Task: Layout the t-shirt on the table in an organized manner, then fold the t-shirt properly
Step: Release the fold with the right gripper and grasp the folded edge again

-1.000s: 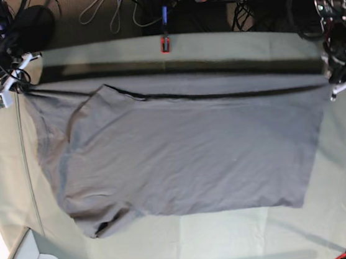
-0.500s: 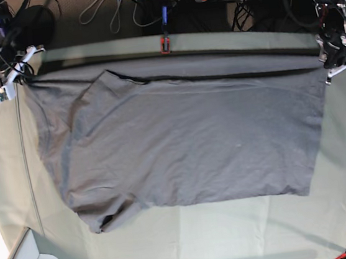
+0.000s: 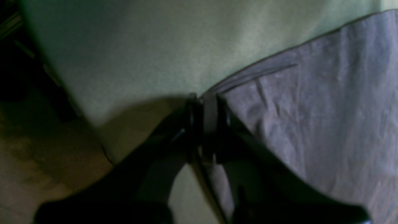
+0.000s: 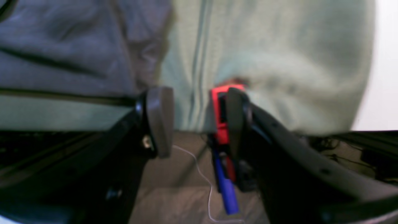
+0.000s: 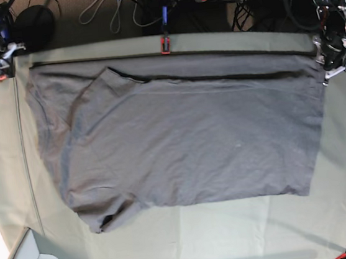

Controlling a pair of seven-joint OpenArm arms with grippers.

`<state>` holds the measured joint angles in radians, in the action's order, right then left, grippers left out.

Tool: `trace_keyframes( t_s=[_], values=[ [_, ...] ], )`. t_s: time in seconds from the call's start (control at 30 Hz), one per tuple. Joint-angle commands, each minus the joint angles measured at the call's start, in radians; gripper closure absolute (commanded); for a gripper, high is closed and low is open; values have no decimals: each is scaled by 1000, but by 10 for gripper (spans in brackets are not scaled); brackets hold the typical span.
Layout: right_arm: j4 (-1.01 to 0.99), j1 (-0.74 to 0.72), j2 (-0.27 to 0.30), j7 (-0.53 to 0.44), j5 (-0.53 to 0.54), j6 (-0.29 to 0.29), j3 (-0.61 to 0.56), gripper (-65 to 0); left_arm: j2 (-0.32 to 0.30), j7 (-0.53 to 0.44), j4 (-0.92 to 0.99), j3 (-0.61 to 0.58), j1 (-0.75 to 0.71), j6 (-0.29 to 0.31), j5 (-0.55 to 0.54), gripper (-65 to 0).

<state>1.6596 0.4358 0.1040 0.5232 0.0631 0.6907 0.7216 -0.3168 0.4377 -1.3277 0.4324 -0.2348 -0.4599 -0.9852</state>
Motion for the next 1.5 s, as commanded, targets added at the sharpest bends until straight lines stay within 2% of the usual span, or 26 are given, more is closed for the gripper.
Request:
trace_keyframes(
  t_s=[0.0, 0.07, 0.2, 0.4, 0.6, 0.87, 1.13, 1.2, 1.3, 1.37, 1.47],
  values=[
    [46, 10, -17, -25, 17, 7, 6, -284, -18, -10, -17, 9, 5, -10, -10, -35],
    [113, 19, -56, -25, 17, 7, -9, -285, -18, -10, -17, 9, 5, -10, -10, -35],
    [190, 8, -131, -25, 14, 7, -115, -287, -18, -13, -17, 9, 5, -10, -10, -33],
    [93, -61, -192, -24, 14, 7, -219, -287, -18, -7, -17, 9, 24, -12, -10, -33],
    [-40, -96, -198, -24, 14, 7, -291, -287, -18, -7, -5, 9, 25, -17, -8, -38],
    [-43, -64, -200, -30, 14, 7, -386, -287, -18, -10, -11, 9, 25, -13, -8, -38],
    [-43, -61, -201, -30, 14, 7, -386, -287, -18, -7, -17, 9, 39, -12, -8, -45],
    [-43, -61, -201, -31, 14, 7, -386, -287, -18, -7, -6, 9, 48, -18, -8, -91],
    [-43, -61, -198, -31, 14, 7, -386, -287, -17, -7, -6, 9, 51, -20, -8, -221],
    [-43, -61, -198, -31, 14, 7, -386, -286, -17, -7, -6, 9, 51, -20, -8, -285],
    [-43, -62, -198, -31, 14, 7, -388, -287, -17, -7, -8, 7, 51, -20, -8, -300]
  ],
)
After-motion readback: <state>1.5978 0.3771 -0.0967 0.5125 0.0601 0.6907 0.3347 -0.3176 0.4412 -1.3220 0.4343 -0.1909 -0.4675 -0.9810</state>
